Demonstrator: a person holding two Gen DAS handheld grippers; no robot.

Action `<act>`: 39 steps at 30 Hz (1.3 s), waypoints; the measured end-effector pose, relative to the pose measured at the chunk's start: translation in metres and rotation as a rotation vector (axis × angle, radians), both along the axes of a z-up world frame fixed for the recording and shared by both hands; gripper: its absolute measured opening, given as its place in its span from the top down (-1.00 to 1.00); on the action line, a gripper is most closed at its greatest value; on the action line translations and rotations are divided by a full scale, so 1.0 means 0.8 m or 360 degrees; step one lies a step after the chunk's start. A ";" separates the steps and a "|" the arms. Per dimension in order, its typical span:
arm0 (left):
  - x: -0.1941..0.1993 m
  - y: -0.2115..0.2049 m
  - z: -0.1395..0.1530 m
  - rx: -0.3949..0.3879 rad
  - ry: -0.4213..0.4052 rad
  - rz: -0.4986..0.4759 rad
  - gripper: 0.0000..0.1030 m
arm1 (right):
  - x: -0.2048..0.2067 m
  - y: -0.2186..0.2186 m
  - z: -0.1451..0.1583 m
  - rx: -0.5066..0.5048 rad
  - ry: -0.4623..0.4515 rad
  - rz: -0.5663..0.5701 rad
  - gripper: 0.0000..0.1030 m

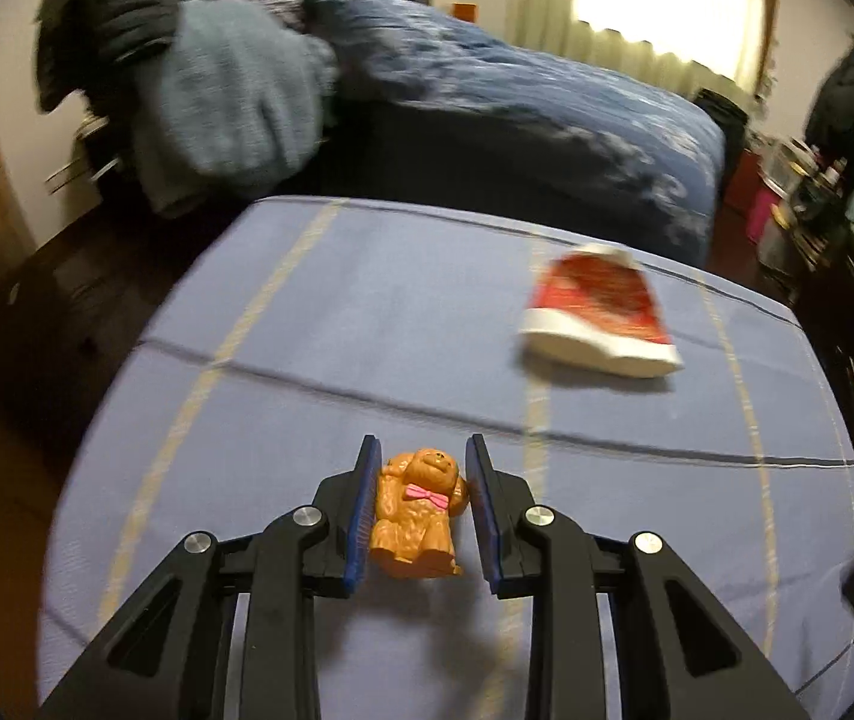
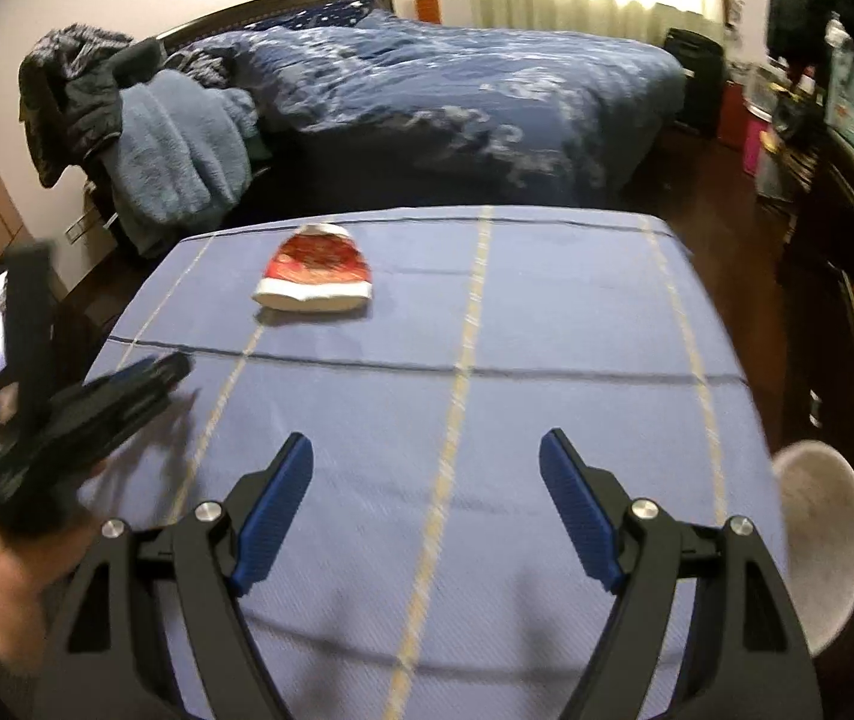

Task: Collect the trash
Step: 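Grasp the orange toy figure with the left tool while the right tool grasps the red packet, then carry both items over the wastebasket and open both tools to drop them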

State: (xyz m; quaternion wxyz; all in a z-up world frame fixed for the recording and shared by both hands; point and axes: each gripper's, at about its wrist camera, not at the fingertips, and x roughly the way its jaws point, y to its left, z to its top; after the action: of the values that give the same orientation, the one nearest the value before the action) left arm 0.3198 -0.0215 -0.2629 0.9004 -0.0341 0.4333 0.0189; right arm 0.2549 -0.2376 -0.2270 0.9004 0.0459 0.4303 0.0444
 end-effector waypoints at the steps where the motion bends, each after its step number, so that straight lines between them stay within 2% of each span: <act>1: -0.006 0.017 0.001 -0.0005 0.0011 0.0038 0.44 | 0.011 0.009 -0.002 -0.0006 -0.0003 0.0012 -0.58; 3: -0.013 0.040 0.000 -0.0015 0.0029 0.0082 0.44 | 0.037 0.028 -0.006 0.0010 -0.0028 0.0029 -0.81; 6: -0.024 0.068 -0.003 -0.0036 0.0059 0.0133 0.44 | 0.074 0.056 -0.010 -0.0025 -0.0083 0.0067 -0.94; 10: -0.030 0.091 -0.008 -0.0057 0.0090 0.0158 0.44 | 0.131 0.091 -0.016 0.0008 -0.0045 0.0139 -0.94; 16: -0.032 0.104 -0.011 -0.0087 0.0102 0.0156 0.44 | 0.209 0.125 -0.036 -0.0056 0.0019 0.0090 -0.94; 21: -0.026 0.105 -0.011 -0.0104 0.0092 0.0125 0.44 | 0.247 0.137 -0.058 -0.0041 0.0107 0.0058 -0.94; 23: -0.022 0.104 -0.010 -0.0106 0.0088 0.0116 0.44 | 0.253 0.141 -0.065 -0.0074 0.0136 0.0041 -0.89; 24: -0.021 0.103 -0.009 -0.0106 0.0085 0.0114 0.44 | 0.253 0.141 -0.068 -0.0086 0.0149 0.0034 -0.72; 25: -0.021 0.104 -0.009 -0.0108 0.0084 0.0112 0.44 | 0.253 0.141 -0.071 -0.0099 0.0167 0.0026 -0.70; 34: -0.026 0.093 -0.006 -0.0100 0.0078 0.0105 0.44 | 0.220 0.129 -0.069 -0.0112 0.0150 0.0039 -0.68; 39: -0.036 0.084 -0.001 -0.0092 0.0075 0.0091 0.43 | 0.168 0.114 -0.061 -0.0154 0.0109 0.0048 -0.68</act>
State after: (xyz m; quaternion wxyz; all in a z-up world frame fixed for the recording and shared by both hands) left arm 0.2908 0.0456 -0.2640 0.8877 -0.0719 0.4535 0.0330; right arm 0.3894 -0.1460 -0.2761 0.8856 -0.0028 0.4631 0.0354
